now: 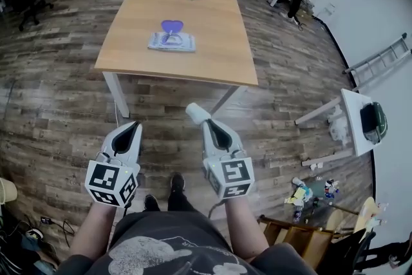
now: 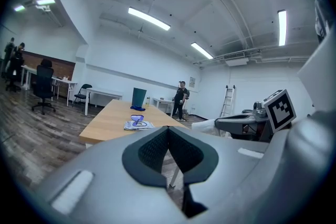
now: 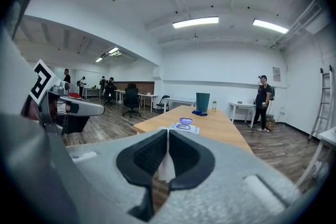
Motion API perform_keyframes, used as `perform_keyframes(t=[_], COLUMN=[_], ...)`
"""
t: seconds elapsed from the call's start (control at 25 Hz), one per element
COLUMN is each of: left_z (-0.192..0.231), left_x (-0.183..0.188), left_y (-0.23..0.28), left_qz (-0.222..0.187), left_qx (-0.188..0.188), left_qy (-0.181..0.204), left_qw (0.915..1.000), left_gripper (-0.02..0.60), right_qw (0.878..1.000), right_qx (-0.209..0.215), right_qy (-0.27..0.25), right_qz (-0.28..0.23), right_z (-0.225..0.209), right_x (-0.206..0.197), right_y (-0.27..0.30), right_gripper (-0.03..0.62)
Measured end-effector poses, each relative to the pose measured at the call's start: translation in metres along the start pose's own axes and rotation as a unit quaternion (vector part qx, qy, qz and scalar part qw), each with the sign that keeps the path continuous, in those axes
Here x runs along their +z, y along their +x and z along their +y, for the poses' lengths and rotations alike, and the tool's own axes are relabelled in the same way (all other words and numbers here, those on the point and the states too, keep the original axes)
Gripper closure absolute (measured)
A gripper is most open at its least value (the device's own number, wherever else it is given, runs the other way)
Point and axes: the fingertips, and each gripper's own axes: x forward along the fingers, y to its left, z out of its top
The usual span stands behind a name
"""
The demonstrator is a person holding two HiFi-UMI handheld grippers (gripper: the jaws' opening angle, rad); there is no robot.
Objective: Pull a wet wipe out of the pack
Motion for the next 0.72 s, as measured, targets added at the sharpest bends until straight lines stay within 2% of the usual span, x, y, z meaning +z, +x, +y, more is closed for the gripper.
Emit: perform_keyframes(t=[0.72], left_z=[-0.016], left_x=[-0.016], left_y=[-0.017], left_qz=[0.009], left_qx=[-0.020], left_qy=[0.003], left_qw=[0.9998], left_gripper=[0.563], right_qw=[1.000], right_qx=[-0.018], right_qy=[0.006], right_qz=[0.012], right_z=[0.015], right_x=[-0.022], right_y=[-0.039], right_gripper=[0.592])
